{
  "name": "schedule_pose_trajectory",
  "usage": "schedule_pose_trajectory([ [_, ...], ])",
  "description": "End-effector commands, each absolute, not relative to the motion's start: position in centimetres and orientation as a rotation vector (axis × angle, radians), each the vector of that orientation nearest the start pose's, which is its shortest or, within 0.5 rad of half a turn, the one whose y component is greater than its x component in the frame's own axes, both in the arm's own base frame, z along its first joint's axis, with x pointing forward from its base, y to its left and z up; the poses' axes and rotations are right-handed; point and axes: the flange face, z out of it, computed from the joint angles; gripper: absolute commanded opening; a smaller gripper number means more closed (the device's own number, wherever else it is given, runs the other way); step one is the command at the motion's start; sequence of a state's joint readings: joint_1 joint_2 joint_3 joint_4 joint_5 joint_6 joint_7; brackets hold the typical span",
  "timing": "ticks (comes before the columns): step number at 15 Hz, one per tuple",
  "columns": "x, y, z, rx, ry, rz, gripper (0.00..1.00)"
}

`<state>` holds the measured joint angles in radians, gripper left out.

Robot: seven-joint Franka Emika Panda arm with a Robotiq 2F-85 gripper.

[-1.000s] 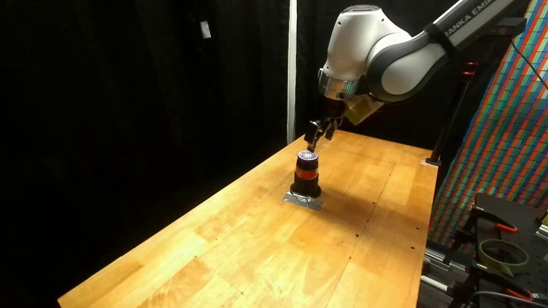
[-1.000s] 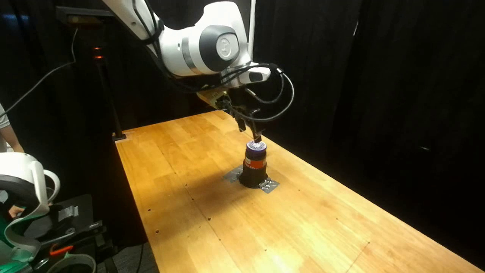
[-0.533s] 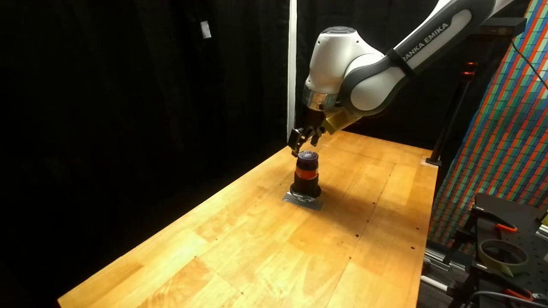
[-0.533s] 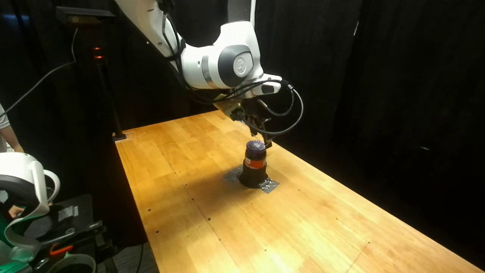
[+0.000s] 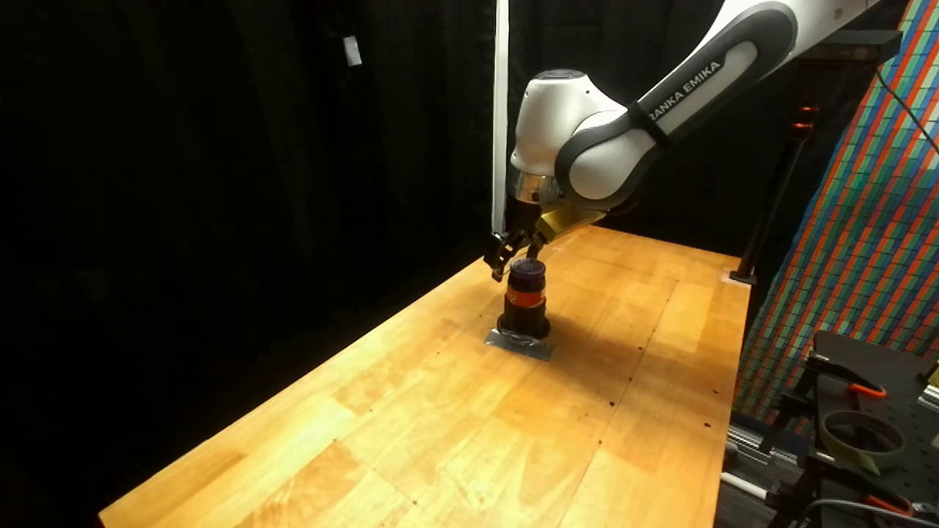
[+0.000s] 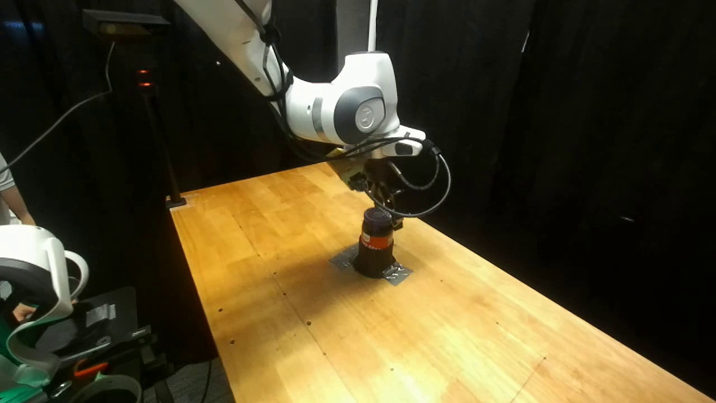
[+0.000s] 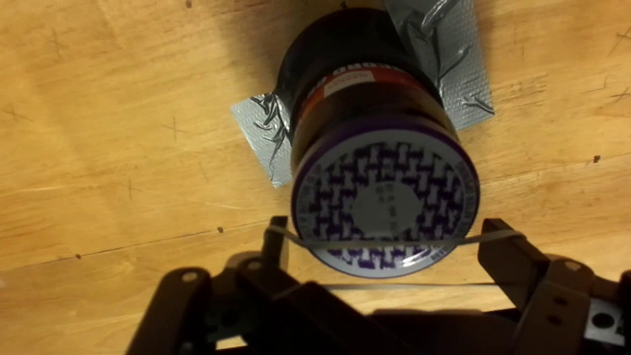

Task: Put the rubber band around the brown cup

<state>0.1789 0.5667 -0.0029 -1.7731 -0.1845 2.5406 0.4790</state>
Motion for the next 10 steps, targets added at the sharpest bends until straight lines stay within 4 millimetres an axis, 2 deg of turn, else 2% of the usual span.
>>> schedule_pose_trajectory([
  [1, 68.0, 11.9, 25.9, -3.159, 0.232, -0.269, 1.00],
  [6, 67.4, 11.4, 26.5, -3.197, 0.154, -0.077, 1.00],
  [10, 66.1, 11.4, 27.0, -3.206, 0.043, 0.041, 1.00],
])
